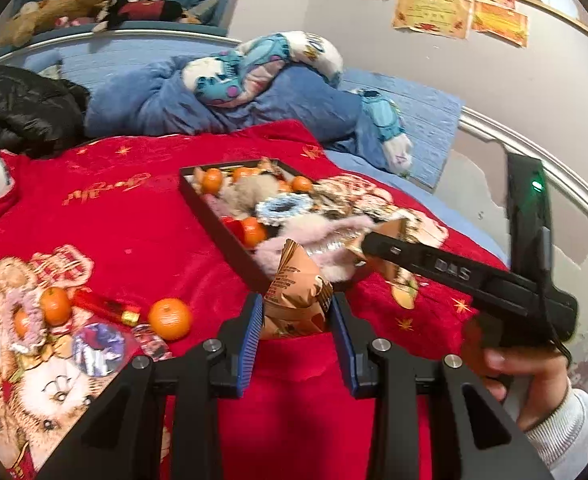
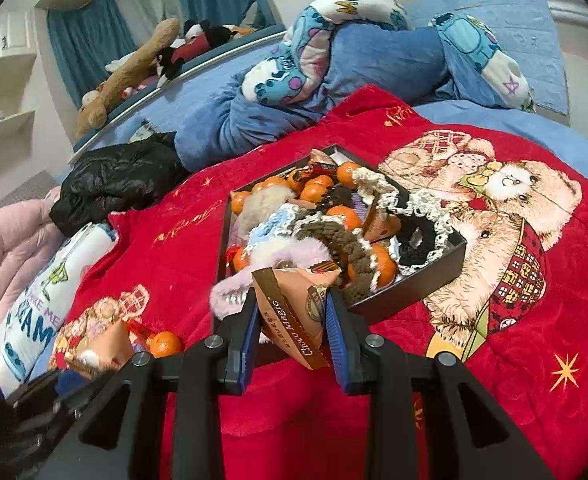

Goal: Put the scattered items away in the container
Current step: 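Lower both held packets over the inside of the black box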

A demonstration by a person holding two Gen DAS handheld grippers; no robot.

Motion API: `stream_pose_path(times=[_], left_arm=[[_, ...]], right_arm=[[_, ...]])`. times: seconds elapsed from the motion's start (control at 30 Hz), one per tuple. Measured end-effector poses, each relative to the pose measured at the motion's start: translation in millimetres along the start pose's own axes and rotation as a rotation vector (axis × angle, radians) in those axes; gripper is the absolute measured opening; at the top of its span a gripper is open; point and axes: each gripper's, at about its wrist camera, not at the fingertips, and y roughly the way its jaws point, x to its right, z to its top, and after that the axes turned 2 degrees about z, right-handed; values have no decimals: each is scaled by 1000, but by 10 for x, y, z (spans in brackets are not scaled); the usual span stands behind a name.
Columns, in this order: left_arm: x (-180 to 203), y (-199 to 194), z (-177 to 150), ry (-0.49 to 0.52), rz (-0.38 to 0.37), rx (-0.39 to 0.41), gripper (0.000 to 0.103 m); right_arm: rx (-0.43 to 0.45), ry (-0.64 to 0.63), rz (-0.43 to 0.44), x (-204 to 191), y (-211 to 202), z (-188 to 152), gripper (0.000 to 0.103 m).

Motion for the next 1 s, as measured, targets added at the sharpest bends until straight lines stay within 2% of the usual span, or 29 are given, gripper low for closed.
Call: stream_pose_path(times=[0.1, 0.23, 0.43, 0.83, 1.0], left_arm=[[73, 4, 6, 19, -17, 4, 36], [85, 1, 29, -6, -47, 6, 36], [73, 39, 226, -17, -23, 8, 36], [-58, 325, 668, -98, 23, -30, 36], [-93, 474, 782, -89, 24, -24, 36]], right_arm=[[8, 26, -5, 32, 35, 42, 30], [42, 37, -14, 34, 26, 113, 30], [106, 33, -46, 40, -66, 233, 30], [145, -34, 13, -96, -132, 420, 30], [158, -14, 19, -73, -96, 546, 30]])
